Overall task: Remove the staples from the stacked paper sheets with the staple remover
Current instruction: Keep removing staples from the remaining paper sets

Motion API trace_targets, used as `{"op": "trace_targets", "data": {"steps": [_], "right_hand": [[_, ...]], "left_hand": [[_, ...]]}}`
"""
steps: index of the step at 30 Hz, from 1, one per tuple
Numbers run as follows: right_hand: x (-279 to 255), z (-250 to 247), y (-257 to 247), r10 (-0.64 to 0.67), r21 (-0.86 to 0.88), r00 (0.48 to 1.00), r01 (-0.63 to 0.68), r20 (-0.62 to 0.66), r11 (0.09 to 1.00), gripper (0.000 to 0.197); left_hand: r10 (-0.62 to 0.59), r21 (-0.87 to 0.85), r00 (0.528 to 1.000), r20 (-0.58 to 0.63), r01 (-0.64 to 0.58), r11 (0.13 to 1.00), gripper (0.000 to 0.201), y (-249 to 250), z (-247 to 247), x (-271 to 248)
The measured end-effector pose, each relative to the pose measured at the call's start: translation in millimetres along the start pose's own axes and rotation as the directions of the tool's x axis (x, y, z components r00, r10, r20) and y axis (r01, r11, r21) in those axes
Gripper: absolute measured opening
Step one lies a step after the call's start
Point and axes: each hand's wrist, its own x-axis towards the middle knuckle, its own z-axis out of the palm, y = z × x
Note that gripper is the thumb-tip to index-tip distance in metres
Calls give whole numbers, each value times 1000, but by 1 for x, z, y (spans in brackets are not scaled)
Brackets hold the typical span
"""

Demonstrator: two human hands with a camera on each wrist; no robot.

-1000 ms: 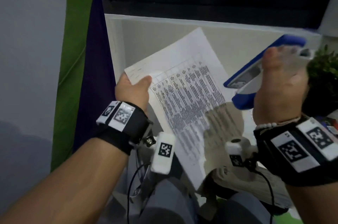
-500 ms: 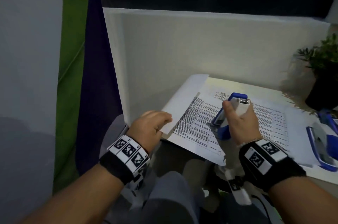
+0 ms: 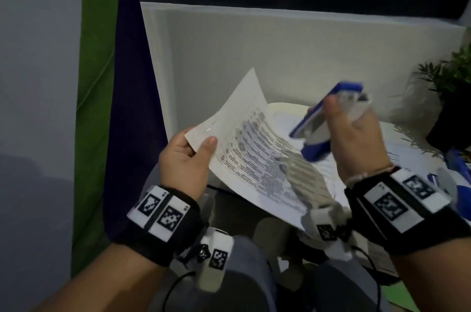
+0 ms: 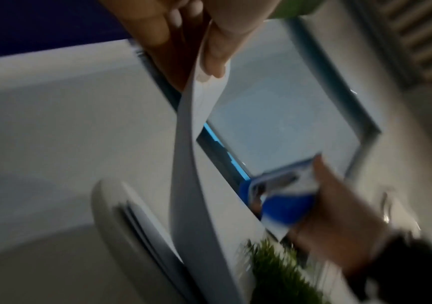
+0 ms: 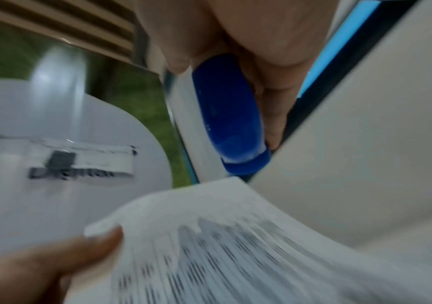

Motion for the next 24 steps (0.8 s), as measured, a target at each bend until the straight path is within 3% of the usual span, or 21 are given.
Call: {"op": "trace_targets", "data": {"steps": [3, 6, 9, 13, 17, 21, 24], "right_hand": [[-1, 11, -45, -257, 208, 966, 245, 31, 947, 75], [-6, 28, -66, -401, 262, 910, 364, 102, 894, 92], [-11, 46, -68, -423, 211, 884, 383, 199, 899, 70], [-18, 58, -48, -373, 104, 906, 359, 202, 928, 32], [-24, 64, -38, -332, 103, 935, 321, 127, 941, 30], [-22, 65, -35, -301, 104, 952, 294, 56, 950, 30], [-23, 65, -36, -323, 125, 945, 315, 51, 941, 27]], "left_hand": [[124, 84, 988, 97, -132, 988, 24, 12, -2, -8], [175, 162, 970, 166, -202, 966, 24, 17, -3, -12], [188, 196, 965, 185, -224, 955, 24, 19, -2, -14], [243, 245, 950, 199, -288, 926, 22, 20, 1, -22], [292, 283, 933, 211, -345, 895, 26, 21, 4, -28], [265, 222, 933, 243, -319, 921, 13, 26, 7, -35], [205, 208, 932, 300, -274, 939, 34, 27, 7, -36]]}}
